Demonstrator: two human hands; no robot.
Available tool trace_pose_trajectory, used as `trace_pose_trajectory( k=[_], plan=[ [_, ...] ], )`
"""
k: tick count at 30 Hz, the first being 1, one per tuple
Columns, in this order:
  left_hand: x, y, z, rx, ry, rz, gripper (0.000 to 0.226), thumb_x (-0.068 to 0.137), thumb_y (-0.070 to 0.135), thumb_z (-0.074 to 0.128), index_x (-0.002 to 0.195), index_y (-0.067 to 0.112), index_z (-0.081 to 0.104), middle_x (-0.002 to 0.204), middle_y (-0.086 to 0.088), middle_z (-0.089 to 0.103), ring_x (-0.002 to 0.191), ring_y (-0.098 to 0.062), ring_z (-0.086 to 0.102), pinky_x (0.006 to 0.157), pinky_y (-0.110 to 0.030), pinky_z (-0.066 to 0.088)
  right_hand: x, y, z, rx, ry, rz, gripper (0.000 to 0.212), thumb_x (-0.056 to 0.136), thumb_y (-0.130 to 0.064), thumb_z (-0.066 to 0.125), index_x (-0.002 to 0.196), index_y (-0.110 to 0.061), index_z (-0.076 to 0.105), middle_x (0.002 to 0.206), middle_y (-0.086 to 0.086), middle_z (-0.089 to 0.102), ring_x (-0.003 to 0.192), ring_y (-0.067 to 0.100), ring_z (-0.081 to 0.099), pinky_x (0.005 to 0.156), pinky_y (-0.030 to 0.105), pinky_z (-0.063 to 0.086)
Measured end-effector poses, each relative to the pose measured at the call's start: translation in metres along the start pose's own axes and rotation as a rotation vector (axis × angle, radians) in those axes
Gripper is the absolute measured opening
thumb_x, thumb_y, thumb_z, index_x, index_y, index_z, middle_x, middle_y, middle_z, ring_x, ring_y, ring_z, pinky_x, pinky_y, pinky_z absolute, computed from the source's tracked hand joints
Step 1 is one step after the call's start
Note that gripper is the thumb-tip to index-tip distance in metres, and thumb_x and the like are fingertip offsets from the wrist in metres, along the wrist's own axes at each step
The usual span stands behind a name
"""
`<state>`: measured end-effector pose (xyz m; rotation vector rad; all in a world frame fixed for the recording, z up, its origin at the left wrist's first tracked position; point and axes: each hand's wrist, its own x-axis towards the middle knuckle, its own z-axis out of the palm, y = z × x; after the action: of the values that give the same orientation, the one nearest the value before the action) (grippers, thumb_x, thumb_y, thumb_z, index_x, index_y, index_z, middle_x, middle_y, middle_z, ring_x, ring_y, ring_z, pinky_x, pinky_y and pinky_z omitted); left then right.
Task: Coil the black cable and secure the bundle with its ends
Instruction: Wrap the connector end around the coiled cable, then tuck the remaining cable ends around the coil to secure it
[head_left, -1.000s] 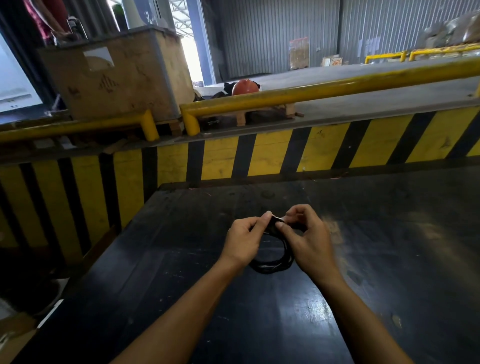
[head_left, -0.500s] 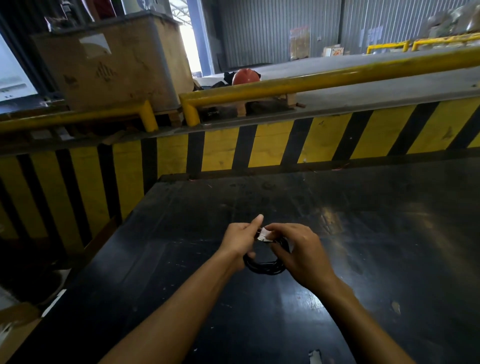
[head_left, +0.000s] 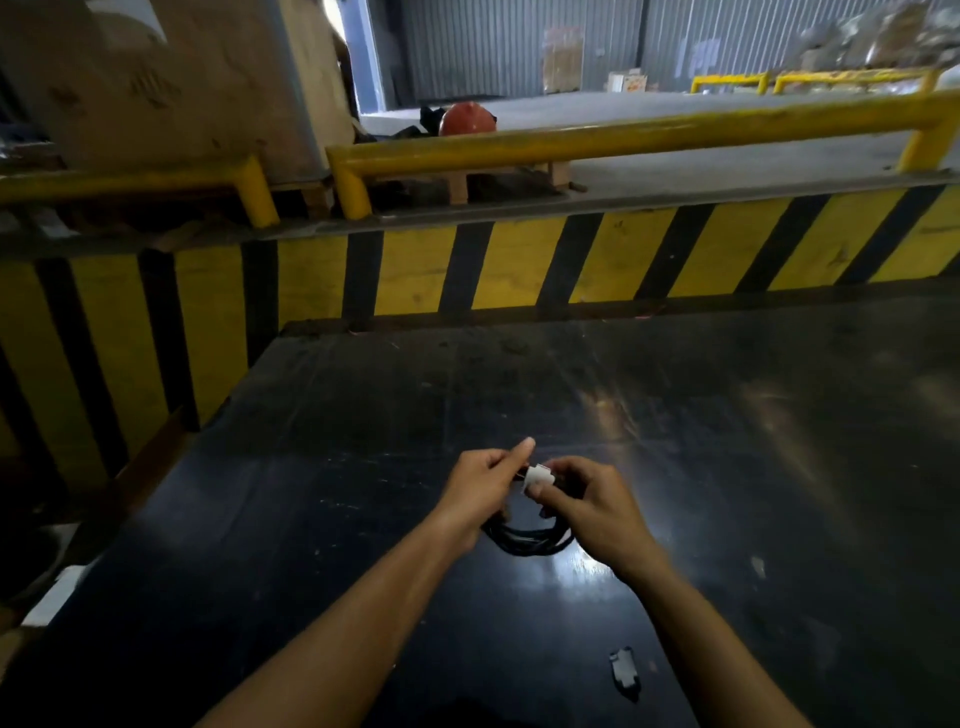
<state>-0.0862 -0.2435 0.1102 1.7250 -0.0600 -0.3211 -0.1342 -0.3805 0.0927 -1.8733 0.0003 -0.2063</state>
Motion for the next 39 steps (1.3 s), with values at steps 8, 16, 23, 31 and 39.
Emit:
trace_pose_trajectory(
  k=[8,16,23,31,39],
  plan=[
    [-0.024,-0.068,-0.018,-0.255,-0.383,-0.301,0.019,0.085,0.015,0.065,0.105,0.015,0.065,0.081,0.001,0.067,0.081,-0.017,0.064,0.076,-0.037,0.054,-0.039,0.033,0.017,0.165,0.144,0.277,0.015,0.079,-0.008,0.071,0.092,-0.007,0.064,0.073,0.008,0.069,0.058,0.008,0.066,0.061,0.024,0.053],
    [-0.033,-0.124,-0.026,-0.12,-0.253,-0.45,0.012,0.086,0.001,0.057,0.092,0.012,0.058,0.075,-0.006,0.056,0.066,-0.016,0.057,0.051,-0.031,0.055,-0.088,0.105,0.011,-0.201,0.3,0.629,0.04,0.084,-0.029,0.066,0.117,-0.008,0.055,0.115,0.012,0.059,0.1,0.025,0.06,0.085,0.037,0.049],
    [-0.032,-0.142,-0.048,-0.145,-0.148,-0.472,0.01,0.088,0.002,0.058,0.089,0.012,0.06,0.076,-0.008,0.054,0.072,-0.018,0.056,0.049,-0.031,0.056,-0.114,0.158,0.011,-0.557,0.181,0.755,0.041,0.085,-0.026,0.065,0.118,-0.002,0.057,0.12,0.023,0.054,0.109,0.036,0.056,0.091,0.034,0.044],
    [-0.028,-0.137,-0.051,-0.129,-0.105,-0.456,0.013,0.088,0.005,0.056,0.099,0.011,0.058,0.075,-0.009,0.058,0.072,-0.021,0.059,0.068,-0.038,0.053,-0.106,0.154,0.017,-0.572,0.129,0.737,0.042,0.084,-0.026,0.062,0.05,-0.015,0.041,0.051,-0.001,0.044,0.059,0.02,0.049,0.05,0.028,0.032],
    [-0.012,-0.091,-0.056,-0.262,-0.042,-0.215,0.034,0.083,0.005,0.065,0.112,0.023,0.061,0.106,-0.008,0.061,0.07,-0.017,0.059,0.058,-0.025,0.05,-0.057,0.061,0.026,-0.114,0.125,0.429,0.012,0.082,-0.008,0.067,0.093,-0.005,0.064,0.066,0.005,0.067,0.055,0.01,0.059,0.047,0.015,0.043]
  ],
)
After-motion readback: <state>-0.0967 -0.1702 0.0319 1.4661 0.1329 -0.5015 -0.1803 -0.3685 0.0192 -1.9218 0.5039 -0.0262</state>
